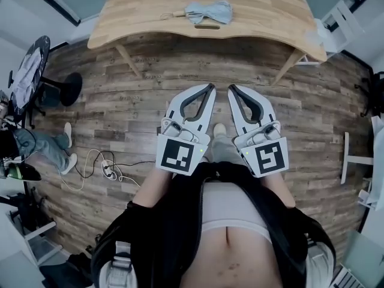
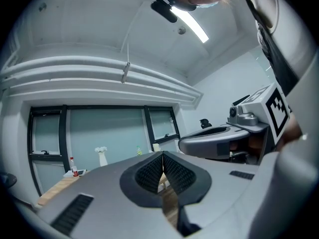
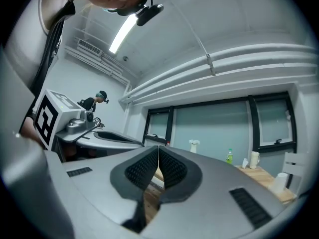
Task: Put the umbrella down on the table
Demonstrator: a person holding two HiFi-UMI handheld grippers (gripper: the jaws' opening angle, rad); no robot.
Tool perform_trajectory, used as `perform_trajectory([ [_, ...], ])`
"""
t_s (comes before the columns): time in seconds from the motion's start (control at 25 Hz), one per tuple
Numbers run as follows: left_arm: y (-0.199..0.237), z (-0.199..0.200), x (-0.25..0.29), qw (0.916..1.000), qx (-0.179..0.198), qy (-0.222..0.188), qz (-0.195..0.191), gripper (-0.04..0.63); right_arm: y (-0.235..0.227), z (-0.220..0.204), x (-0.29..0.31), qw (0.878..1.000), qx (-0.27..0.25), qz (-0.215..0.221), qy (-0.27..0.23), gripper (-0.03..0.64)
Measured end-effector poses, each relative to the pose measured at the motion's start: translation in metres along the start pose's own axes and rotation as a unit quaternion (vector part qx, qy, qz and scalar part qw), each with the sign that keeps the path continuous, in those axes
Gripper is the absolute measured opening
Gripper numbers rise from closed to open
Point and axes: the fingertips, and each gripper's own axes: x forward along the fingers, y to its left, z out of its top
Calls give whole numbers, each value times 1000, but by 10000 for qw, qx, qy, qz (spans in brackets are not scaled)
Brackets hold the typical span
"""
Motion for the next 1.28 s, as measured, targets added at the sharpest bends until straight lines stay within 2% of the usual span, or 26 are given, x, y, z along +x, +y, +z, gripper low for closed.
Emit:
perform_trajectory([
  [0.12, -8, 6, -23, 10000, 59, -59, -29, 8, 18, 9, -15, 9999, -93, -61, -68, 28],
  [0.32, -28, 12, -54, 9997, -112, -210, -100, 8, 43, 14, -44, 9997, 30, -241, 3, 28],
  [0.48, -41, 13, -66, 9998, -101, -155, -96, 8, 52, 16, -58, 9996, -23, -276, 77, 28],
  [0.84, -41, 31, -61, 9994, -57, -267, 193, 8, 40, 36, -60, 9996, -255, -62, -102, 28],
  [0.96, -43, 31, -58, 9991, -200, -252, 287, 8, 41, 34, -64, 9997, -236, 1, 38, 28],
  [1.28, -53, 33, -46, 9992, -128, -244, 298, 8, 35, 32, -65, 9998, -152, 153, 22, 28],
])
